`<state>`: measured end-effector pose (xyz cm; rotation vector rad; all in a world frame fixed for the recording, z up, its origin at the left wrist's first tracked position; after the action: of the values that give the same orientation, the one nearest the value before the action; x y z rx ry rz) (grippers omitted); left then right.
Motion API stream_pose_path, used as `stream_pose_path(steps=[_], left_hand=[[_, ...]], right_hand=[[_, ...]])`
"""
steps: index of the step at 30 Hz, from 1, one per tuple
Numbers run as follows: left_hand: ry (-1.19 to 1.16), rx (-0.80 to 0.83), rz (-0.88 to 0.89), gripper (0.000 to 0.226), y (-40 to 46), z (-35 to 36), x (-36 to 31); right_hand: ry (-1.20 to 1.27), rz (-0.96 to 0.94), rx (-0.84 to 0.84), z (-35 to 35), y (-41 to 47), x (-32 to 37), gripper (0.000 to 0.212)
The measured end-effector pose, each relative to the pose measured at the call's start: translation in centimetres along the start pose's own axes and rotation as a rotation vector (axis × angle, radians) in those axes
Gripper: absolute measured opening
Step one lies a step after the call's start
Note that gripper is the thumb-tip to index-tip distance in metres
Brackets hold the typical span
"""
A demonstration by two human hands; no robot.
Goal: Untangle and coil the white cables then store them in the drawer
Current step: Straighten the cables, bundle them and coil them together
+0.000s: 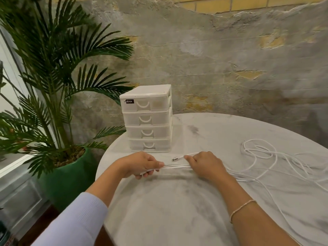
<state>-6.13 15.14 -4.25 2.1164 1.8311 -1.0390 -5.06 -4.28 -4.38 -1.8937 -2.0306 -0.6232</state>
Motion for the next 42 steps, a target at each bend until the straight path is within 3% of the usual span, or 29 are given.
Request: stream_pose_path(steps=[6, 10, 16, 18, 21, 23, 29, 33, 36, 42], left_hand=[[0.24, -0.18, 0.044, 0.023, 0.4, -2.0, 1.3], [0.346, -0.216, 0.025, 0.02, 0.3, -1.9, 1.3], [0.89, -0.409, 0.128, 0.035, 0.4, 1.6, -4.5], [0.858, -0.416, 0.199, 0.035, 0.6, 3.4, -6.6], [0.459, -0.36, 0.254, 0.021, 1.3, 4.7, -6.8], [0.337, -0.377, 0.306, 0.014, 1.5, 4.7, -6.4], [0.594, -0.454, 0.4, 0.026, 1.6, 4.8, -6.1], [0.68, -0.431, 0.383, 0.037, 1.7, 4.9, -5.6], [0.694, -0.437, 0.372, 0.042, 1.7, 4.8, -5.3], [0.669, -0.451, 0.373, 0.039, 1.8, 4.7, -5.1]], right_hand=[[-0.077, -0.032, 0.07, 1.8, -0.3, 1.8, 0.056], [-0.02, -0.059, 0.068, 2.2, -0.5, 2.7, 0.043], [-0.028, -0.011, -0.008, 1.9, 0.0, 3.0, 0.048], [-0.028, -0.021, -0.021, 1.8, 0.0, 3.0, 0.045], [0.051, 0.048, -0.075, 1.0, 0.3, 1.8, 0.054], [0.06, 0.079, -0.081, 0.8, 0.4, 1.4, 0.057], [0.064, 0.054, -0.018, 1.2, 0.2, 1.0, 0.052], [-0.256, 0.11, -0.12, -1.4, 0.3, -1.3, 0.052], [-0.33, 0.258, -0.005, -2.0, 0.6, -5.2, 0.045], [-0.284, 0.351, 0.125, -2.5, 0.9, -8.9, 0.041]])
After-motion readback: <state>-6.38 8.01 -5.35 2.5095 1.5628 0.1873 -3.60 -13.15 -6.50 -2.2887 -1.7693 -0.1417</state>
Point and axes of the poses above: each hand's wrist, its own y-axis towards the middle knuckle, its own z-axis out of the palm, x = y × z, the point moved 8 cm from there along y, towards the middle knuckle, and after that the axes turned 7 degrees about y, right-handed, at the moved point
